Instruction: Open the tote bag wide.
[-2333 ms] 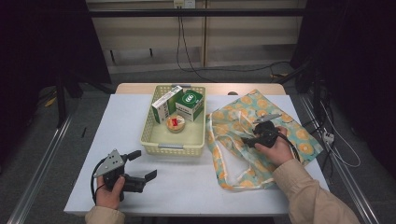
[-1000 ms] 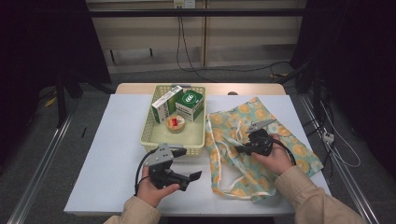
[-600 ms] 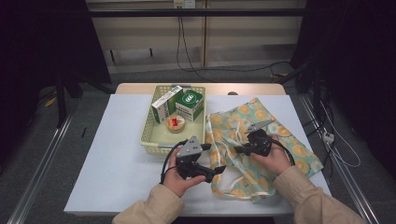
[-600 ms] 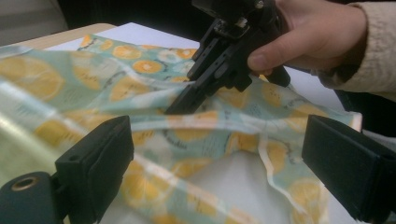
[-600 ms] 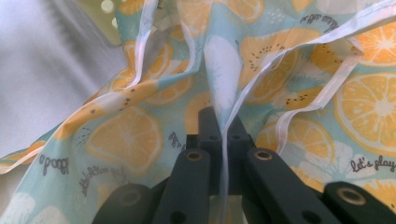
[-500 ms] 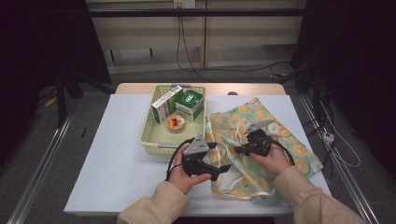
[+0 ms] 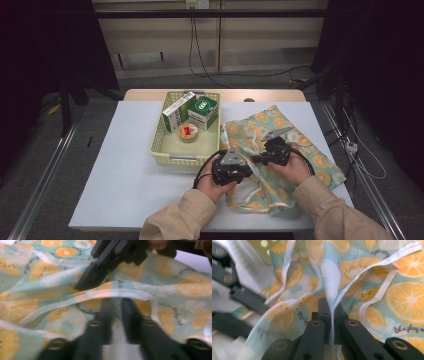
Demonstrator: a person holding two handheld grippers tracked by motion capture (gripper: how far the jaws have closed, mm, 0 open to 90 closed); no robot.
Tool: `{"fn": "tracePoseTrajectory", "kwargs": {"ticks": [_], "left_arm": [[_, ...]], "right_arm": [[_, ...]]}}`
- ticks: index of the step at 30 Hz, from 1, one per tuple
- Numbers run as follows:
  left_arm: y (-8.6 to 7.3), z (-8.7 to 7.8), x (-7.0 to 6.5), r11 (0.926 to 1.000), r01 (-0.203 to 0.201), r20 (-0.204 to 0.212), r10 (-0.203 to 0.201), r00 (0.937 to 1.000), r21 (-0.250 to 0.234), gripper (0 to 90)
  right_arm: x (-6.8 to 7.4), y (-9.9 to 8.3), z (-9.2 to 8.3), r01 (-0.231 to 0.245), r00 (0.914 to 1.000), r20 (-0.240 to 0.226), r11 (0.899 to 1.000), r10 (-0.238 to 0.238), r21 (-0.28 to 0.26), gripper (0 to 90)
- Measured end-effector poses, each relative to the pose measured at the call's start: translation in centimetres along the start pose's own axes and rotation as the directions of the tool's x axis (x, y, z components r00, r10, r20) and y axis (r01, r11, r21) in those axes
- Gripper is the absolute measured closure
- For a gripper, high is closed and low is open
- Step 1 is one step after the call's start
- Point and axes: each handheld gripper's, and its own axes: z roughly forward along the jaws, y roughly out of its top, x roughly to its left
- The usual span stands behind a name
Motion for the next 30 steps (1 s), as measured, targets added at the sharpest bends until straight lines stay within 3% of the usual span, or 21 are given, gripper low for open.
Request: {"fn": "tracePoseTrajectory", "kwargs": {"ticks": [7,11,14,17,21,24,27,28,29,30], "left_arm": [[-0.2,0.0,0.2,0.9982,0.047,-0.028,-0.046,0.9985,0.036,90.0],[-0.8,-0.6,0.4,0.9955,0.084,-0.044,-0.082,0.9957,0.044,90.0],[-1.2,-0.8,0.6,0.9934,0.09,-0.048,-0.087,0.995,0.071,90.0],[-1.4,-0.7,0.5,0.9914,0.094,-0.07,-0.088,0.9937,0.091,90.0],[-1.4,-0.5,0.5,0.9895,0.094,-0.065,-0.087,0.9941,0.11,90.0],[-1.3,-0.3,0.6,0.9897,0.107,-0.07,-0.1,0.9925,0.096,90.0],[-1.2,-0.4,0.7,0.9898,0.103,-0.073,-0.096,0.9927,0.098,90.0],[-1.2,-0.4,0.6,0.9897,0.105,-0.097,-0.095,0.9908,0.098,90.0],[-1.2,-0.5,0.7,0.9902,0.107,-0.072,-0.101,0.9922,0.089,90.0],[-1.1,-0.7,0.7,0.9901,0.102,-0.077,-0.095,0.9925,0.096,90.0]], "right_arm": [[-0.4,0.6,-0.9,0.015,0.9995,0.027,1.0,-0.015,-0.015,89.8],[-1.5,0.9,-1.9,-0.006,0.9981,0.061,1.0,0.008,-0.028,89.9],[-2.6,1.3,-2.9,-0.016,0.9948,0.1,0.999,0.02,-0.032,89.9],[-3.9,2.0,-4.3,-0.029,0.9878,0.152,0.999,0.035,-0.041,89.9],[-5.4,3.4,-6.7,-0.041,0.9719,0.228,0.997,0.056,-0.07,89.9],[-6.3,4.5,-8.7,-0.053,0.9602,0.269,0.994,0.077,-0.097,89.9],[-6.7,5.2,-10.3,-0.055,0.9525,0.292,0.991,0.088,-0.119,89.9],[-6.8,5.4,-10.6,-0.056,0.9496,0.3,0.991,0.092,-0.124,89.9],[-6.8,5.6,-11.0,-0.052,0.9474,0.307,0.99,0.09,-0.129,89.9],[-6.8,5.7,-11.3,-0.058,0.9476,0.304,0.989,0.097,-0.136,89.9]]}}
